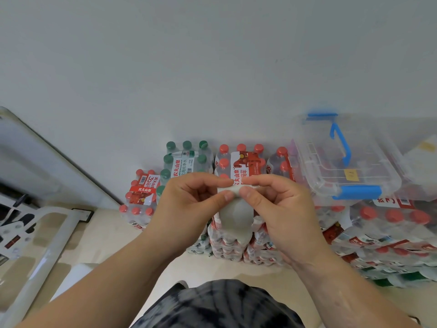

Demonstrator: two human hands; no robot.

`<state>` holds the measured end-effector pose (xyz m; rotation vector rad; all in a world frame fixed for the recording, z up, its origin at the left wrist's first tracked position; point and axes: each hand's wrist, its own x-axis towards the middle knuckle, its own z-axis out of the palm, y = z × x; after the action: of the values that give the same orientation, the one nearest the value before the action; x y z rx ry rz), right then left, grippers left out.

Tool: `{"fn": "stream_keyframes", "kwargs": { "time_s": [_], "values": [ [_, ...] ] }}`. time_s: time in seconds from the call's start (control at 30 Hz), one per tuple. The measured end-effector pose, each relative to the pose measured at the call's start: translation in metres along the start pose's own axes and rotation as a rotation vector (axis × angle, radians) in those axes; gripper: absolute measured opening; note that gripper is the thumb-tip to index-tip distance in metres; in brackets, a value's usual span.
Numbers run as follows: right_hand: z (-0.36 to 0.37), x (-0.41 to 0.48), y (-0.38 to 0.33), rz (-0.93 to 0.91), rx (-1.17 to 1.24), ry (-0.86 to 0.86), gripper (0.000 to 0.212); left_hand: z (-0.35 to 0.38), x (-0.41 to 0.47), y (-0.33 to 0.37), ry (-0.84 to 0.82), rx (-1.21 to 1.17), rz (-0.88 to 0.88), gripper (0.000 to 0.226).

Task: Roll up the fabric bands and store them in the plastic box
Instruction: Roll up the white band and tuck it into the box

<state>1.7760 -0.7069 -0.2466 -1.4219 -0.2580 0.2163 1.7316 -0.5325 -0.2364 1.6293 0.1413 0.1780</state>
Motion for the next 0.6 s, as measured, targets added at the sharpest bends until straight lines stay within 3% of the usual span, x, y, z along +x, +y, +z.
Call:
{"fn": "stream_keyframes", "kwargs": {
  "time_s": [0.17,0.4,0.5,0.6],
  "values": [
    [-0.0016,0.0027,0.0013,-0.015,-0.001,-0.013,0.020,0.0017,0.0017,-0.0001,0.005,-0.038,0.012,0.036],
    [-0.0025,0.0053,0.0008,-0.008,0.025,-0.047,0.021,0.0034,0.0038,-0.0008,0.011,-0.034,0.024,0.028],
    [-0.0032,0.0067,0.0006,-0.019,0.029,-0.041,0.019,0.0029,0.0052,-0.0012,0.000,-0.072,0.030,0.036],
    [-0.0034,0.0065,0.0014,-0.033,0.019,-0.051,0.022,0.0017,0.0062,-0.0013,-0.005,-0.055,0.044,0.024]
  ]
}}
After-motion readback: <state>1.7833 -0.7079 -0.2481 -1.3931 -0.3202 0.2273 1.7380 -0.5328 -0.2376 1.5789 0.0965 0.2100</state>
